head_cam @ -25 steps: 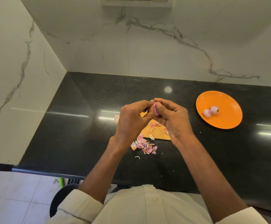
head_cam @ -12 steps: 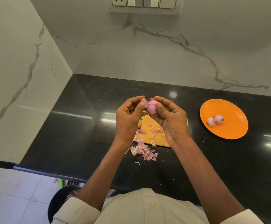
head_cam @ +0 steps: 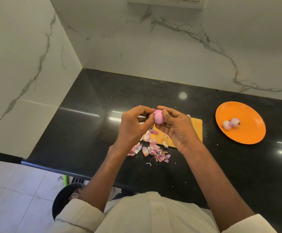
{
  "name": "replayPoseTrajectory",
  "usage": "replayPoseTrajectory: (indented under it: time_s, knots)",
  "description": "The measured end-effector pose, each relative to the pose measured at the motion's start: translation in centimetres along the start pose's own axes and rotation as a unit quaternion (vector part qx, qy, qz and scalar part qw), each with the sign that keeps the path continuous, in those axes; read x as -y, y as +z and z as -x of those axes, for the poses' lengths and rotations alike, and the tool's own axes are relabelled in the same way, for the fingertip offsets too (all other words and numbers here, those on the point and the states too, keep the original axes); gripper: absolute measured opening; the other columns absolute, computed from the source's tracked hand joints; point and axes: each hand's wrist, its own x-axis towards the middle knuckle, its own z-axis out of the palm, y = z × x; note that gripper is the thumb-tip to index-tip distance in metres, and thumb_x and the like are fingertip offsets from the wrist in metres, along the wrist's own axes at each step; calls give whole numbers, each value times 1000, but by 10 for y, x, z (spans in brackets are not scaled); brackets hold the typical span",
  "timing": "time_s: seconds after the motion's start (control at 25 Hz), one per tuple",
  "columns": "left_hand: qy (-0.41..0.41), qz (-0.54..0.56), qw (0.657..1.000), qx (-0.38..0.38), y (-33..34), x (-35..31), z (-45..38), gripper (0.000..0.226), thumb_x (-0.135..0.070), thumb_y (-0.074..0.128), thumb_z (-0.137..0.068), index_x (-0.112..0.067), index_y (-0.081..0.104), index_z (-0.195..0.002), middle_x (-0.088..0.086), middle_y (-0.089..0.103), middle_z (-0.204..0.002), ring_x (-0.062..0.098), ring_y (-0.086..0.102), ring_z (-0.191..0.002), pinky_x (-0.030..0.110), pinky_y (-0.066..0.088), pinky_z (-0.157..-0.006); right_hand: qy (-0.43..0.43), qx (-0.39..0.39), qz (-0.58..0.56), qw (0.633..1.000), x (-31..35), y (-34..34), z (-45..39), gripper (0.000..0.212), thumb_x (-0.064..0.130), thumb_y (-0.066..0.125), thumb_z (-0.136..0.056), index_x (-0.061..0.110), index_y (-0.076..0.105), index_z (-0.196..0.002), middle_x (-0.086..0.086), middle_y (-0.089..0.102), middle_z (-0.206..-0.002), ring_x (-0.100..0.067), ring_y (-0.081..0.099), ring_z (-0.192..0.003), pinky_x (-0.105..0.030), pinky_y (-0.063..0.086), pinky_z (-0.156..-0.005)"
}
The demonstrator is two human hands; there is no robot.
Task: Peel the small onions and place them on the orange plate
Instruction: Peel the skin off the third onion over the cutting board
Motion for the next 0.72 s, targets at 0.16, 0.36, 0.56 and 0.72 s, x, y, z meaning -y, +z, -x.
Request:
replayPoseTrajectory:
  time_s: [0.16, 0.36, 0.56, 0.72]
  knots:
    - [-89, 102, 990, -42, -4, 8, 4, 8, -5, 73, -99, -6, 76, -106, 3, 79, -97, 17, 77, -91, 29, 63, -83, 34, 24, -30, 999, -10, 10, -2, 20, 8, 58, -105, 8, 76, -114, -14, 76, -119, -31, 77, -104, -43, 64, -92]
    - [-188, 124, 974, -18, -17, 50, 10, 9, -10, 70, -102, -10, 77, -108, 5, 79, -96, 18, 76, -90, 39, 62, -85, 88, 18, -68, 994, -32, 14, -11, 23, 9, 56, -107, 9, 76, -119, -13, 77, -119, -27, 76, -101, -43, 58, -100]
    - [-148, -32, 988, 25, -14, 59, 12, 21, -29, 66, -106, -20, 77, -121, -12, 78, -114, 4, 71, -111, 38, 59, -101, 57, 4, -2, 998, -47, 10, -11, 36, -5, 62, -100, 12, 72, -131, -12, 75, -126, -26, 72, -118, -41, 57, -105]
    - [-151, 82, 981, 95, -7, 40, 1, 29, -30, 71, -103, -20, 75, -130, -6, 78, -118, 9, 73, -113, 36, 61, -101, -16, -28, 70, 997, -37, 1, -4, 41, -7, 75, -89, 9, 71, -127, -11, 78, -117, -27, 77, -108, -43, 64, -91]
